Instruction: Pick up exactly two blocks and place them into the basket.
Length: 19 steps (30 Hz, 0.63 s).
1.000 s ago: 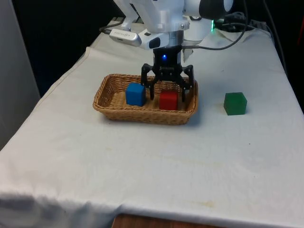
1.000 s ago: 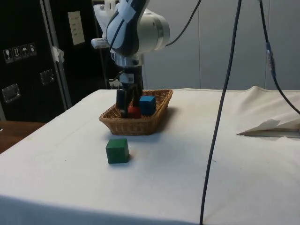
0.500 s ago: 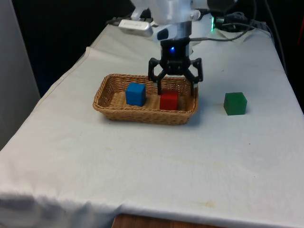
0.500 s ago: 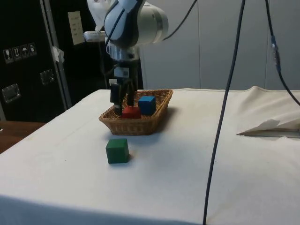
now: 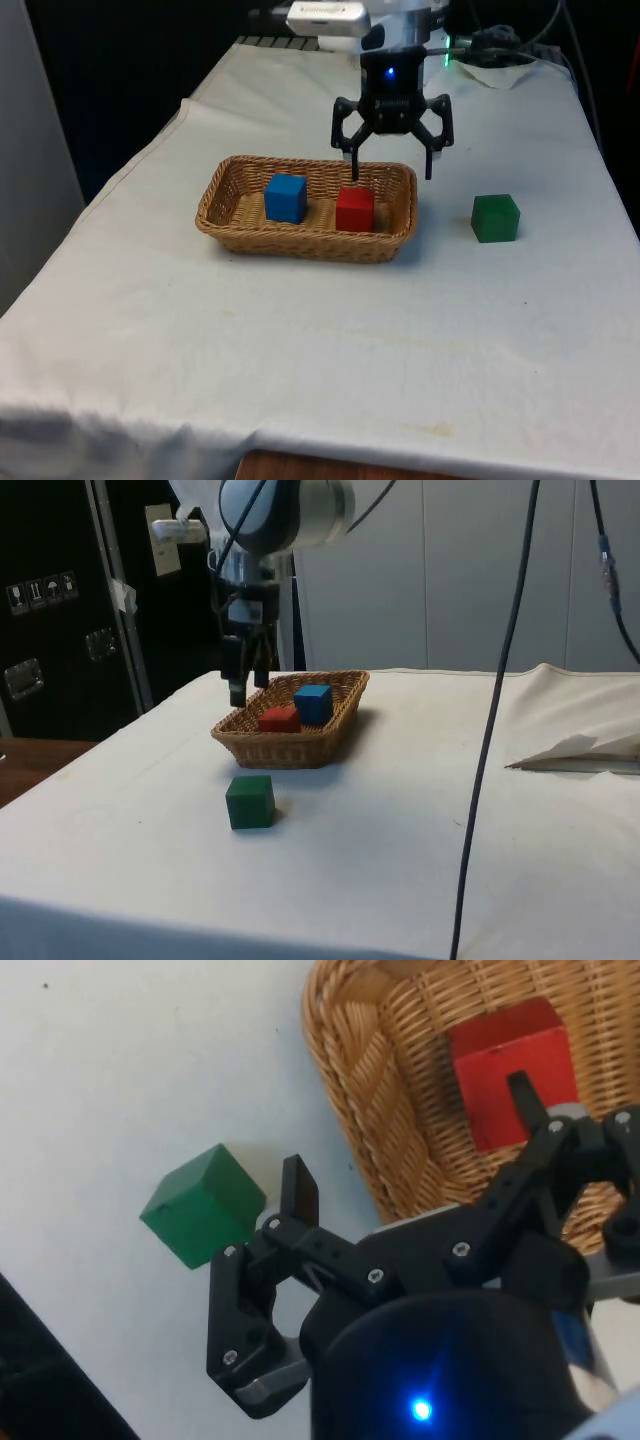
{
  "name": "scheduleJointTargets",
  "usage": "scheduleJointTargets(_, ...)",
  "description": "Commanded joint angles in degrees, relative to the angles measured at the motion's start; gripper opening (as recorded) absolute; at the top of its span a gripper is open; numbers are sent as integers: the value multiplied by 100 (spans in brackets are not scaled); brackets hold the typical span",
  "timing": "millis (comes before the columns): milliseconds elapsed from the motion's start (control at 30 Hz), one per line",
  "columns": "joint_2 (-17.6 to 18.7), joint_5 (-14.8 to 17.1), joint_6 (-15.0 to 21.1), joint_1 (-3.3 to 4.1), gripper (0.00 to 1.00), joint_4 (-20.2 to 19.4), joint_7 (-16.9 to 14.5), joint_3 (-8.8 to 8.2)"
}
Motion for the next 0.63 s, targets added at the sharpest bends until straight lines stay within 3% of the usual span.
scheduleJointTargets(0, -46, -109, -6, 34, 100, -29, 29, -34)
scheduleJointTargets(33, -17, -34, 0, 0, 100, 0, 0, 0)
scheduleJointTargets(67, -63, -132, 0, 34, 100, -29, 11, -29)
scheduleJointTargets(333, -86, -138, 11, 0, 100, 0, -201, 34)
scheduleJointTargets(500, -69, -206, 97, 29, 100, -11, -390, 46)
scheduleJointTargets(600, -80, -149, 52, -6, 100, 0, -430, 74)
